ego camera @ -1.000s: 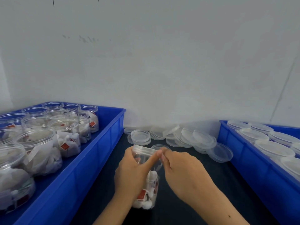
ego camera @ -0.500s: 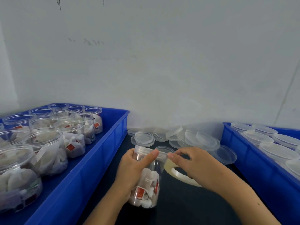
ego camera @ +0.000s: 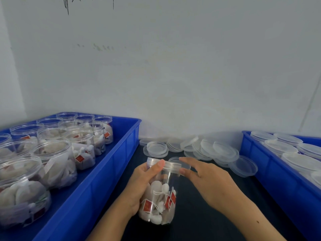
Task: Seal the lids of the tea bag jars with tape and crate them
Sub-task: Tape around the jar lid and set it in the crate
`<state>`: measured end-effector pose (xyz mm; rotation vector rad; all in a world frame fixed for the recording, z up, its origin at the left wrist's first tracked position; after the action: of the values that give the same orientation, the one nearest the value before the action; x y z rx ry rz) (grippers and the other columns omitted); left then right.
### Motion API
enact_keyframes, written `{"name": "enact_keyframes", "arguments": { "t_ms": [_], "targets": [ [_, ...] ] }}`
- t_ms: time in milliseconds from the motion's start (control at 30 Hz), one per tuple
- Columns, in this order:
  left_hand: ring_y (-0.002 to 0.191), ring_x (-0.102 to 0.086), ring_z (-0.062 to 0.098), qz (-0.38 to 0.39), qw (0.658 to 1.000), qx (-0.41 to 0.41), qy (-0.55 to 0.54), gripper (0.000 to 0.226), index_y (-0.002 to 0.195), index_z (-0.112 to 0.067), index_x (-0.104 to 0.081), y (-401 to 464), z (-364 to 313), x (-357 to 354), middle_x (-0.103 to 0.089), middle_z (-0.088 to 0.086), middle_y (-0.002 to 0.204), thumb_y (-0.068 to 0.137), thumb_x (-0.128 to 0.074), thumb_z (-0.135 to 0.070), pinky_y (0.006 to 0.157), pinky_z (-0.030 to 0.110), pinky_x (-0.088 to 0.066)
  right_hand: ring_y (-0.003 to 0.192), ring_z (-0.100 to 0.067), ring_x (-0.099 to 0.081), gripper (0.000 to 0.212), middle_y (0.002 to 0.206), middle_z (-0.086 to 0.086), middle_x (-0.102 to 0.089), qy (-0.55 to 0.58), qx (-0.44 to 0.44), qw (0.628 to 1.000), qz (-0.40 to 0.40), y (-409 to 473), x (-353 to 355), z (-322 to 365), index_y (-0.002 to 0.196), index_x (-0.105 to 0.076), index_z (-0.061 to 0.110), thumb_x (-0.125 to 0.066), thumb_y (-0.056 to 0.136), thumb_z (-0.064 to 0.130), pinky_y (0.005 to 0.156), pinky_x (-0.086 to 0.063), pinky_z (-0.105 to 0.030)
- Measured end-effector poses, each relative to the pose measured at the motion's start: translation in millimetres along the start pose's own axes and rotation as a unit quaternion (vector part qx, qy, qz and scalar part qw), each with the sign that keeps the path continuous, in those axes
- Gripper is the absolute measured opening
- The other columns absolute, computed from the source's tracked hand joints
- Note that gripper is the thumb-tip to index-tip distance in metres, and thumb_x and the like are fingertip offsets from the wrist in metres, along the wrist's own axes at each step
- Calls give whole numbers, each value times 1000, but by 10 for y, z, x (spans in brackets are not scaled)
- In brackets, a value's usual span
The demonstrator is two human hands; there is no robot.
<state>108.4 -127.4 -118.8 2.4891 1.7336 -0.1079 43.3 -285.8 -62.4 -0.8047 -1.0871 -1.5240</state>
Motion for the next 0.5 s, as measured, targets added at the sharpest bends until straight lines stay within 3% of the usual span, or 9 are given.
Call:
{"name": "enact_keyframes", "arguments": {
  "t_ms": [167,333,433,500],
  "targets": [
    [69,-71,18,7,1000,-8,-16,67,102,-6,-68,7,7,3,-74,10,82,59,-72,-57,60,23,-55,96,-8,-61,48,110,13,-65,-38,17,999,-11,-16,54,66,141,-36,46,-27,96,60,84,-47,-27],
    [76,-73,19,-4,1000,-18,-21,70,103,-7,-68,6,8,-17,-76,8,87,54,-73,-57,58,20,-54,104,-7,-60,41,116,16,-66,-74,21,997,-27,-94,220,110,134,-46,47,-31,97,59,85,-47,-27],
    [80,-73,19,-1,1000,-17,-19,69,106,-7,-67,8,11,-39,-76,7,90,56,-74,-55,59,20,-54,85,-6,-63,40,93,13,-69,-97,7,995,-5,-120,284,87,105,-65,34,-34,97,58,77,-51,-25],
    [86,-73,19,0,1000,-15,-14,68,106,-9,-67,7,10,-46,-76,6,94,56,-73,-54,61,21,-55,77,-8,-63,44,83,8,-68,-111,0,994,8,-124,299,89,93,-66,26,-35,97,58,75,-53,-26]
  ]
}}
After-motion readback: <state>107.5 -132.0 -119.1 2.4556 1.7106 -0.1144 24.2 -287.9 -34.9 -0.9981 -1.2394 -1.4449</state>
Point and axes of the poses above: each hand's wrist, its own y-axis towards the middle knuckle, its own x-axis out of the back of the hand, z = x × y, the point moved 5 cm from there along y, towards the middle knuckle
